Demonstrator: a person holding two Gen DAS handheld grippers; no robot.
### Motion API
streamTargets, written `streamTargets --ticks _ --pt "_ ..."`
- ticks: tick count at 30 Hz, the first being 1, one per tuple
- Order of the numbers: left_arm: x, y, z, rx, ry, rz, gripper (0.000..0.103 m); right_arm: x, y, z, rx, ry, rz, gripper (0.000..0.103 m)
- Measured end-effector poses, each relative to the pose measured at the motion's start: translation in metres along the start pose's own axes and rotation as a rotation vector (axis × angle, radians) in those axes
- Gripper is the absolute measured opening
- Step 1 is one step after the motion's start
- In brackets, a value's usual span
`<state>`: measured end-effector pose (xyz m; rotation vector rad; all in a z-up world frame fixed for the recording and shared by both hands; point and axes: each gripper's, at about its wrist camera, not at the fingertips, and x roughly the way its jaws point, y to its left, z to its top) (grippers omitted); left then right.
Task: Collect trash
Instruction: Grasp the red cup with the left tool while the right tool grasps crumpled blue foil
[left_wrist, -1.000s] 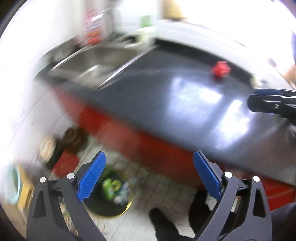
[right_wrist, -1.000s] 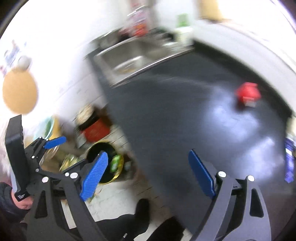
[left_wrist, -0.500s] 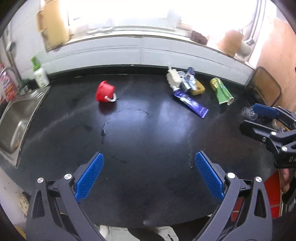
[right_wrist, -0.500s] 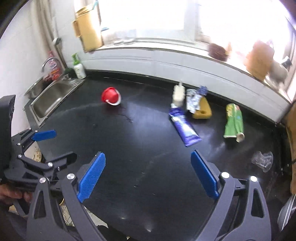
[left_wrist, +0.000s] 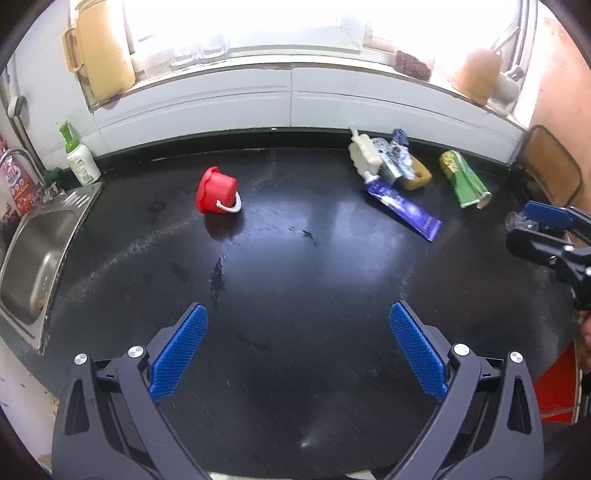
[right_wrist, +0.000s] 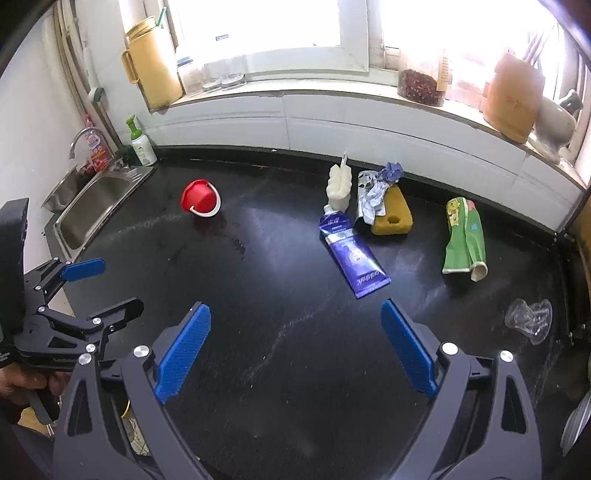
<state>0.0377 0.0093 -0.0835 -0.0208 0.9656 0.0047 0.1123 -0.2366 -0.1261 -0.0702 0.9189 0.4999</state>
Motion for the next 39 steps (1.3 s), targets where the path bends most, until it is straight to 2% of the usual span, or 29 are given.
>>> streamTargets --ticks 10,17,26,29,31,33,35,39 --pt "0.071 0.037 0.044 0.016 0.006 0.074 0.096 0.058 -0.035 0.043 0.051 0.047 -0.002 0.09" --pt "0.131 0.071 0.076 -0.012 0.031 0.089 0.096 0.126 -0.062 0.088 0.096 0.098 -0.071 0.089" --pt "0.186 0.092 0.104 0.003 0.053 0.096 0.096 0.21 -0.102 0.133 0.181 0.188 -0.136 0.068" --pt "0.194 0.092 0.11 0.021 0.046 0.078 0.096 0.224 -0.108 0.138 0.206 0.208 -0.152 0.051" --pt "0.196 0.09 0.113 0.037 0.032 0.068 0.094 0.227 -0.108 0.138 0.205 0.215 -0.158 0.03" --pt "0.198 0.088 0.116 0.052 0.031 0.039 0.081 0.227 -0.107 0.138 0.2 0.204 -0.162 0.026" --pt "0.199 0.084 0.117 0.068 0.046 0.04 0.038 0.222 -0.107 0.137 0.2 0.189 -0.163 0.024" --pt "0.193 0.08 0.117 0.043 0.049 0.018 0.031 0.2 -0.101 0.136 0.202 0.146 -0.158 0.023"
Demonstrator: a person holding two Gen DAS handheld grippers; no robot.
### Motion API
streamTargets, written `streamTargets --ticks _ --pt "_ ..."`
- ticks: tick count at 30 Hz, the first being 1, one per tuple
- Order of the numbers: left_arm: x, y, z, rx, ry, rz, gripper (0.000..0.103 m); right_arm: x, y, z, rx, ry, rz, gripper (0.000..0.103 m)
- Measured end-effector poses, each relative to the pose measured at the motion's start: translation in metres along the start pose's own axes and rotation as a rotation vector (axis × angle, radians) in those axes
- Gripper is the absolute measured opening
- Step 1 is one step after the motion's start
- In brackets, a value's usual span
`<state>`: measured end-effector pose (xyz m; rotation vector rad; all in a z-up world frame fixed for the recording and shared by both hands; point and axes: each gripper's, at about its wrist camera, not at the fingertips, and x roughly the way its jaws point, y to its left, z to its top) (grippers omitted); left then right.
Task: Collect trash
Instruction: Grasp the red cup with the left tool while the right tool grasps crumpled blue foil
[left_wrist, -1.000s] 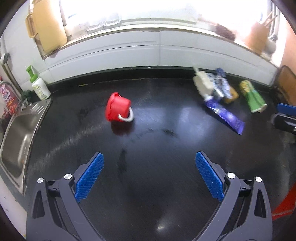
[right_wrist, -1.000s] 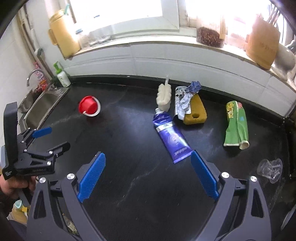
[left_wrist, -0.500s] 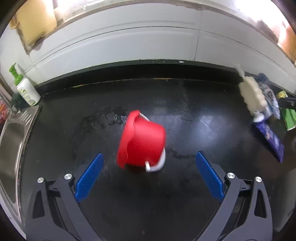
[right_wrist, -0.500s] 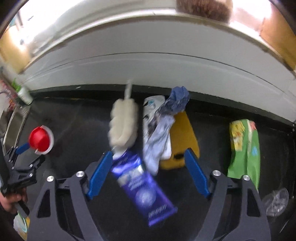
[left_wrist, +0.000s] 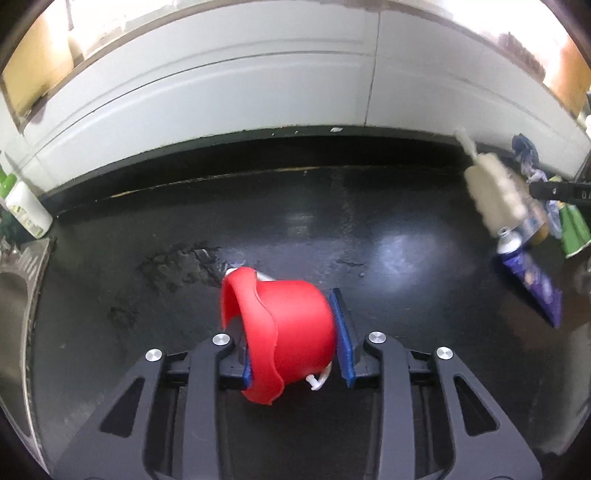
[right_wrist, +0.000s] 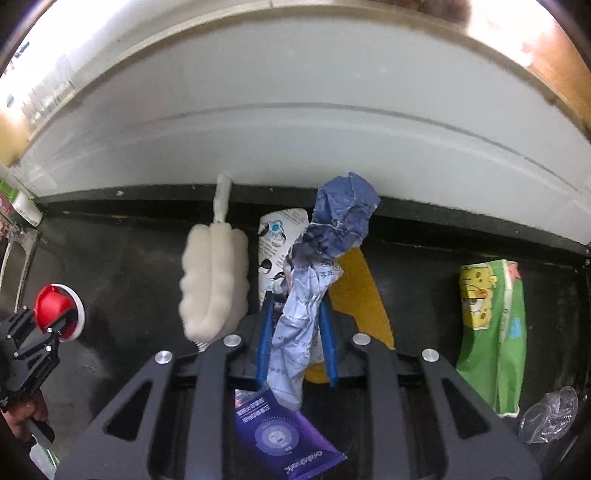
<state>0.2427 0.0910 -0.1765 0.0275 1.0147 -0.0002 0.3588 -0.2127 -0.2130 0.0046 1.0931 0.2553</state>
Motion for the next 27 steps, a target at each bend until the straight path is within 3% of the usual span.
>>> streamTargets --ticks 1,14,22,27 --pt "-0.005 -0.003 -0.001 0.007 -0.008 0.003 0.023 -0.004 0.001 -0.001 0.001 -0.005 0.003 0.023" --pt "-0.071 -0.02 -0.018 -0.007 -0.067 0.021 0.024 -0.068 0.013 -0.027 -0.048 -0.079 0.048 0.023" --pt "-0.13 -0.043 -0.065 -0.054 -0.059 0.02 0.024 -0.127 0.017 -0.08 -0.108 -0.103 0.094 0.023" --pt "-0.157 -0.061 -0.101 -0.062 -0.05 0.008 0.024 -0.141 0.035 -0.121 -0.149 -0.079 0.112 0.023"
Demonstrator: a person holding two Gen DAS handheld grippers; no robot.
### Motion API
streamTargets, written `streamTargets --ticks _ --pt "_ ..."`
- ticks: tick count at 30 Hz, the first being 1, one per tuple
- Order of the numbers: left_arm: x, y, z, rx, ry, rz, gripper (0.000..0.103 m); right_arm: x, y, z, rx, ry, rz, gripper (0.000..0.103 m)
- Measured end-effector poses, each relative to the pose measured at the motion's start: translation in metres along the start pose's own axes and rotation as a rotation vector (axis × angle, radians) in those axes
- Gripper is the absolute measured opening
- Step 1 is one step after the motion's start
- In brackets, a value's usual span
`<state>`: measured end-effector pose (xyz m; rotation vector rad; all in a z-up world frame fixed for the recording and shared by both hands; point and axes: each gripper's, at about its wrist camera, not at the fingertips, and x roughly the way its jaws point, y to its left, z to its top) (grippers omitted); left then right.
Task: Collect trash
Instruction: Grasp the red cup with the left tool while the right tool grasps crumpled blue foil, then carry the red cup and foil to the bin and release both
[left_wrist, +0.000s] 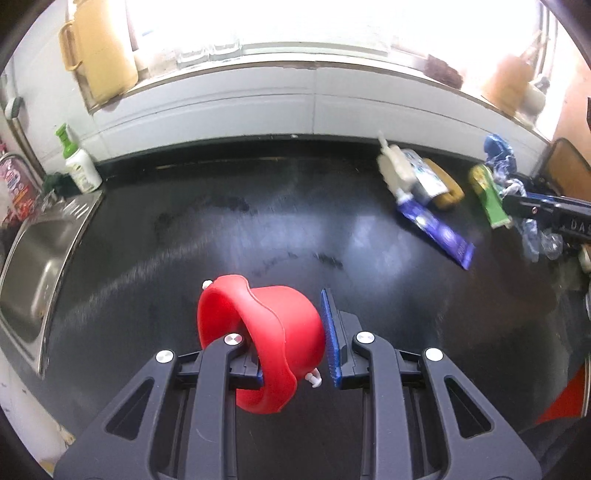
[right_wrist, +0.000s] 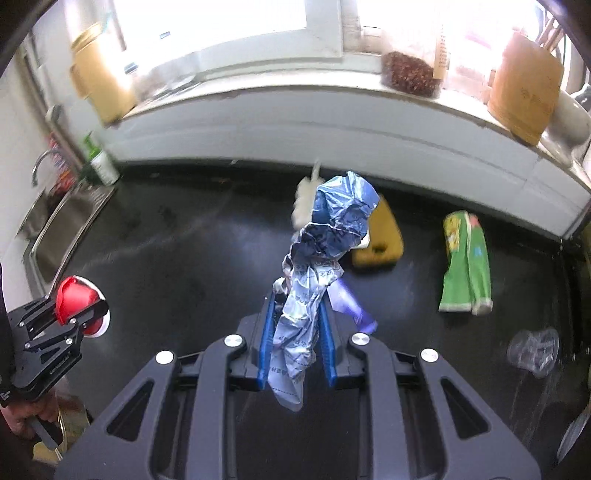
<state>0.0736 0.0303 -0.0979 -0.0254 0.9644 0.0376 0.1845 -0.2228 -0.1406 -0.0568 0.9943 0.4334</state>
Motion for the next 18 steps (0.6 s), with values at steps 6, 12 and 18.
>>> streamTargets --ticks 6,12,18 --pt "-0.027 -0.007 -0.037 0.009 0.005 -0.014 0.024 -0.021 0.027 -0.046 -0.021 0.025 0.009 0.023" --pt "-0.048 0.004 -0.06 -0.002 -0.003 -0.005 0.024 -0.034 0.047 -0.065 -0.034 0.021 0.021 0.023" --pt "-0.068 0.025 -0.077 -0.05 -0.031 0.022 0.024 -0.041 0.081 -0.068 -0.098 0.012 0.056 0.023"
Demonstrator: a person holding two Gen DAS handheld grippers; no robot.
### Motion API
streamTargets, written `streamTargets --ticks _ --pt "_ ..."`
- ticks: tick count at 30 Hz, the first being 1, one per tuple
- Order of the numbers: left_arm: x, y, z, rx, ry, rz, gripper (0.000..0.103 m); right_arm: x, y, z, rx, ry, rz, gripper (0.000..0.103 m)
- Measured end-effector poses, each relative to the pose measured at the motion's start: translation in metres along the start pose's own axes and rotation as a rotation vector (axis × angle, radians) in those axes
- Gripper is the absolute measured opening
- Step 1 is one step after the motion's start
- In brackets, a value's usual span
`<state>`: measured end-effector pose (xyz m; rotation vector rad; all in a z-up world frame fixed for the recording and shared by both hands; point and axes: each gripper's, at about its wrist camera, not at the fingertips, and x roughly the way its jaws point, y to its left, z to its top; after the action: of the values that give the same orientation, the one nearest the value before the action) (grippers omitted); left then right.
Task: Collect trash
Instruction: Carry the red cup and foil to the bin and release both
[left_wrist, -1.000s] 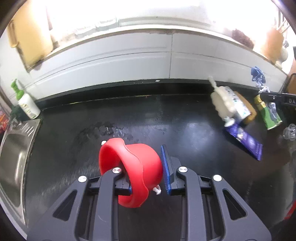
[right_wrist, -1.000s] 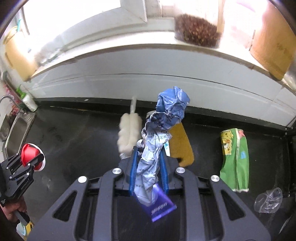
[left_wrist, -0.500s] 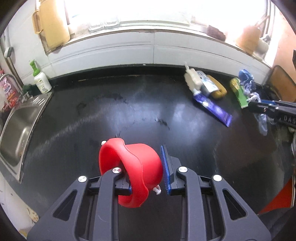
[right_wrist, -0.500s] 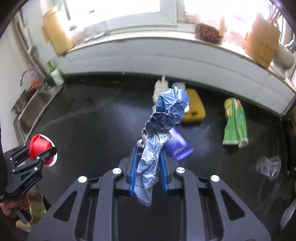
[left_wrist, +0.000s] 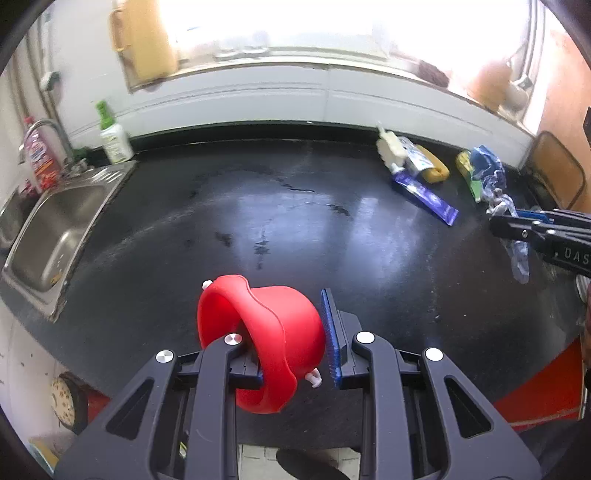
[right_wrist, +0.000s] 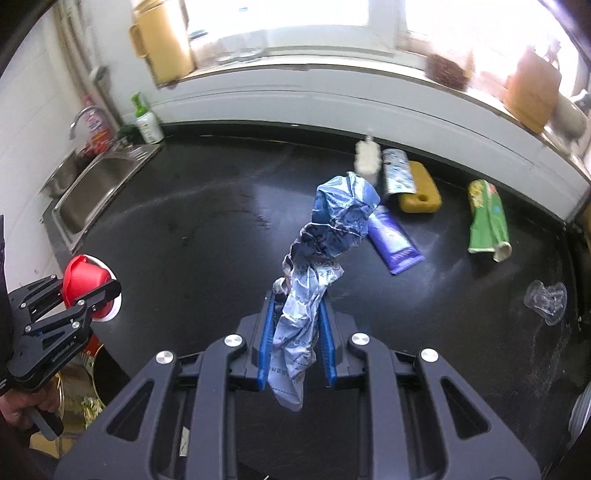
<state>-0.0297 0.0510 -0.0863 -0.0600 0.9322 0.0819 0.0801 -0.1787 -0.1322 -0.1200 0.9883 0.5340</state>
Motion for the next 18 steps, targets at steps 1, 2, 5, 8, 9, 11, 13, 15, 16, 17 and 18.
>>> streamTargets --ticks 1,2,5,8,9,11,13,15,16,17,18 --pt "-0.004 0.005 -0.003 -0.012 -0.006 0.009 0.024 0.0 0.01 0.001 -0.022 0.0 0.014 0.023" --pt "-0.008 0.01 -0.005 -0.024 -0.01 0.016 0.024 0.001 0.021 0.002 -0.046 0.0 0.029 0.023" --pt "-0.025 0.035 -0.021 -0.085 -0.029 0.057 0.024 0.005 0.061 0.006 -0.13 0.006 0.09 0.023" --pt "-0.043 0.064 -0.045 -0.165 -0.034 0.113 0.024 0.012 0.114 0.007 -0.23 0.019 0.171 0.023" --pt "-0.051 0.079 -0.058 -0.206 -0.034 0.139 0.024 0.015 0.132 0.006 -0.261 0.026 0.203 0.023" --pt "-0.063 0.104 -0.083 -0.278 -0.029 0.183 0.024 0.023 0.178 0.001 -0.336 0.05 0.285 0.023" --pt "-0.074 0.127 -0.107 -0.343 -0.02 0.226 0.024 0.031 0.225 -0.008 -0.409 0.08 0.372 0.023" --pt "-0.086 0.157 -0.139 -0.43 0.0 0.272 0.024 0.039 0.267 -0.019 -0.468 0.121 0.448 0.023" --pt "-0.089 0.166 -0.151 -0.46 0.008 0.288 0.024 0.043 0.293 -0.027 -0.502 0.147 0.492 0.023" --pt "-0.094 0.178 -0.165 -0.498 0.016 0.304 0.024 0.047 0.313 -0.035 -0.53 0.169 0.524 0.023" --pt "-0.099 0.193 -0.184 -0.543 0.026 0.327 0.024 0.051 0.334 -0.043 -0.558 0.194 0.551 0.023"
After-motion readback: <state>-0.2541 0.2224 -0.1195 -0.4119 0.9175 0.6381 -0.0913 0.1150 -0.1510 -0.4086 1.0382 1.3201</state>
